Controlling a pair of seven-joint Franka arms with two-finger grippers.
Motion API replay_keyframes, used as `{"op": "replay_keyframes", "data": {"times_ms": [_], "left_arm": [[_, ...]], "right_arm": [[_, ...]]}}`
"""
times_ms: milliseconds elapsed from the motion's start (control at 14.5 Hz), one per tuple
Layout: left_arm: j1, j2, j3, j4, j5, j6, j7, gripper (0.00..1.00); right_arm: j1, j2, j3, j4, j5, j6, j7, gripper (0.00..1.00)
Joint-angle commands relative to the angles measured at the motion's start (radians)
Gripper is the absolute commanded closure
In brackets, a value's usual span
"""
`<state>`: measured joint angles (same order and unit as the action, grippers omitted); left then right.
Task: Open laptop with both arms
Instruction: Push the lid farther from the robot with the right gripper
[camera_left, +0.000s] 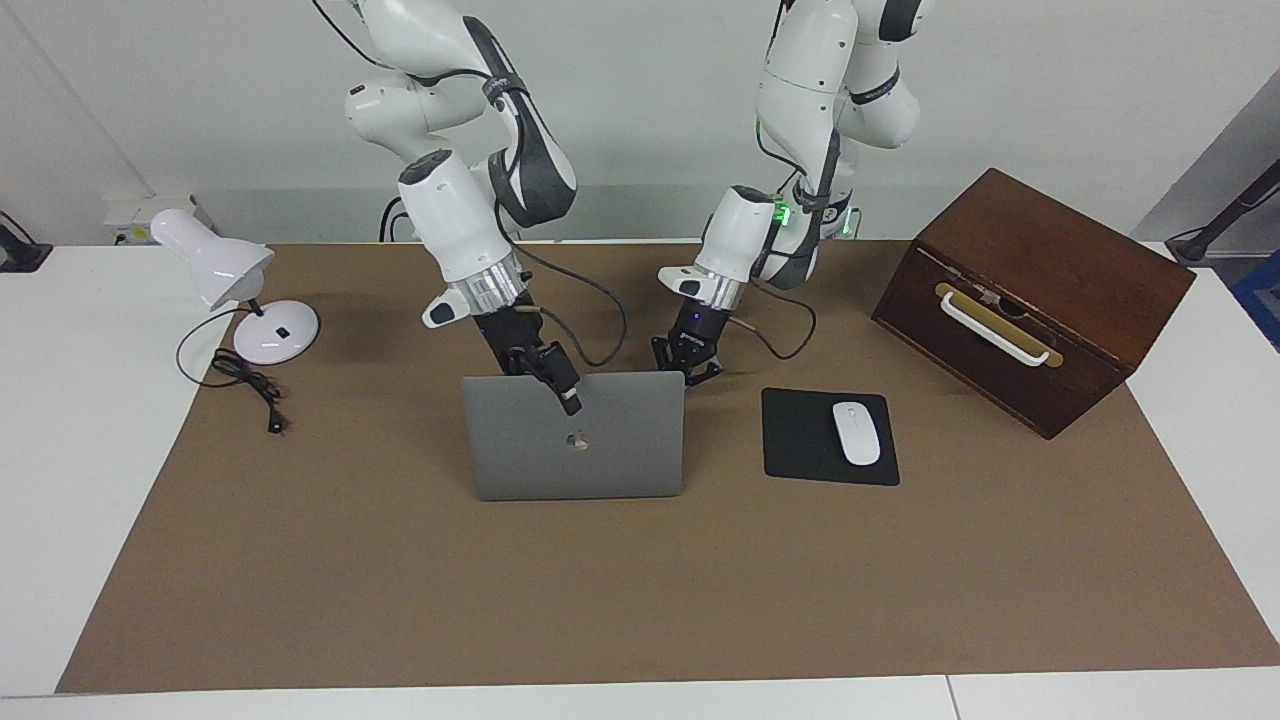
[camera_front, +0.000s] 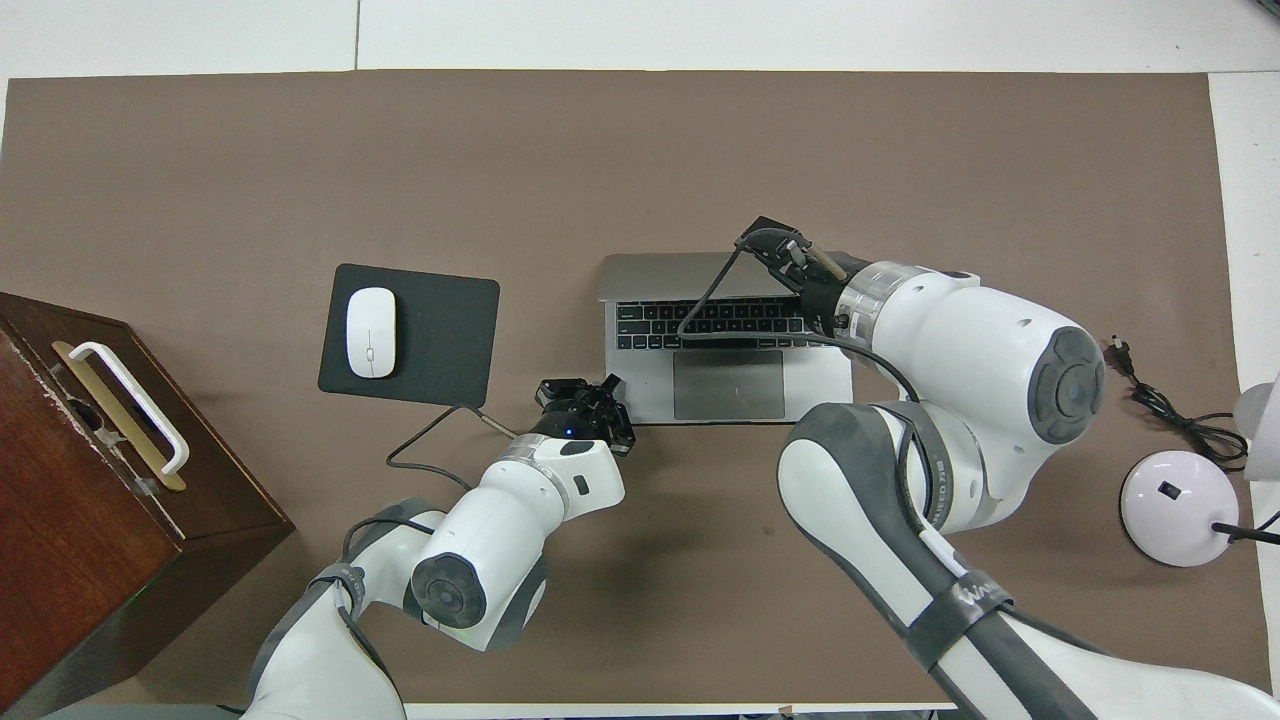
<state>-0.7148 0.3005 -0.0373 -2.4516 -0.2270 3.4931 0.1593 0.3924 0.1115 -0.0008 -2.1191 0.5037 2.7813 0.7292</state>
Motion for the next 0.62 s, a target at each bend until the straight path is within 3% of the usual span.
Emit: {"op": "replay_keyframes", "data": {"times_ms": [0, 552], "left_arm": [[-0.020, 0.052, 0.011, 0.014, 0.011, 0.009, 0.003, 1.00], [-0.020, 0.054, 0.011, 0.016, 0.011, 0.009, 0.003, 1.00]], "right_arm": [[-0.026, 0.034, 0.004, 0.073, 0.001, -0.048, -0.039, 0.00], [-0.066, 0.080, 0.002, 0.201, -0.101, -0.130, -0.039, 0.00]]}}
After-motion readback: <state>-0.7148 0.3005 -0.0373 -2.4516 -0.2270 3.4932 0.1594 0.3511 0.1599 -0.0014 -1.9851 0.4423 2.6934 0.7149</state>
